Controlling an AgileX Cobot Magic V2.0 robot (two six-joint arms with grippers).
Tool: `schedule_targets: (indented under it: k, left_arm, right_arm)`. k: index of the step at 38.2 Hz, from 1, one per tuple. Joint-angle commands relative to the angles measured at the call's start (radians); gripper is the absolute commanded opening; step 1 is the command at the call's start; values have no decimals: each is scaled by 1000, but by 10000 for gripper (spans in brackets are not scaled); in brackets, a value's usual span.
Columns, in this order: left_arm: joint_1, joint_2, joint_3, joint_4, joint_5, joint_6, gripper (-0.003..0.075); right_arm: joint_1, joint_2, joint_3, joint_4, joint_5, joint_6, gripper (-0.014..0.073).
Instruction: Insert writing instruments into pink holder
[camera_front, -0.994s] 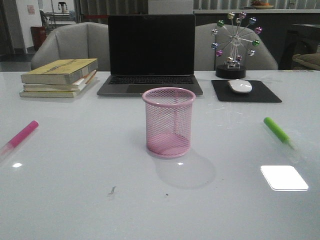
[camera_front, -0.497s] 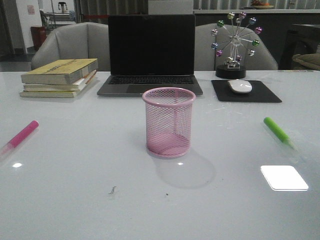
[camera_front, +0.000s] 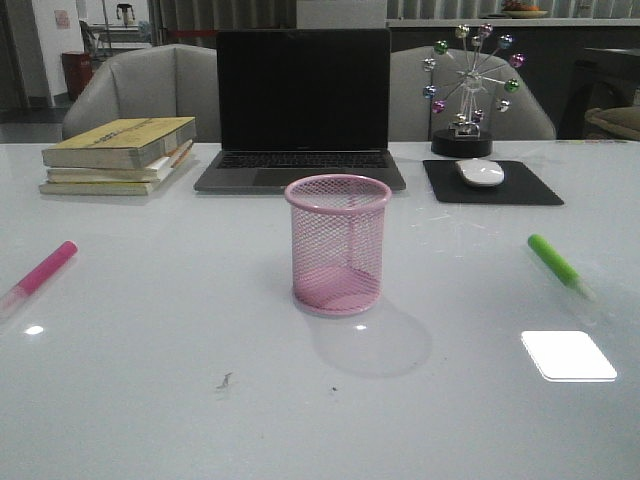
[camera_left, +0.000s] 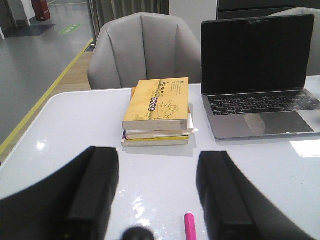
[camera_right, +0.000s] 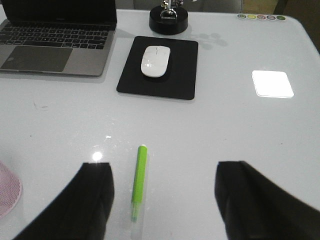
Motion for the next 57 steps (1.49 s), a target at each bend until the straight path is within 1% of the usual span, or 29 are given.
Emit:
schedule_targets:
  k: [1,9,13,18,25,31,41,57]
  left_arm:
    - [-1,-6,-36,-8,-79,-9,428]
    - [-1,-6,-36,-8,-79,-9,428]
    - [-1,-6,-36,-8,-79,-9,428]
    - [-1,-6,-36,-8,-79,-9,428]
    - [-1,-6,-36,-8,-79,-9,428]
    - [-1,-6,-36,-8,-79,-9,428]
    - [-1,-6,-36,-8,-79,-9,428]
    - [-1,-6,-36,-8,-81,-9,428]
  right_arm:
    - [-3,67,-118,1,-9,-4,542]
    - [-1,263,-298,3,141,-4,542]
    - [0,358,-378,4,193,-4,542]
    - [4,474,-465,4,238,-4,542]
    - [44,630,-588,4,310,-48,542]
    - [60,756,-678,10,356,-49,542]
    - [59,955,-814,9,560,-26,542]
    - [59,1091,-879,10,569,-26,540]
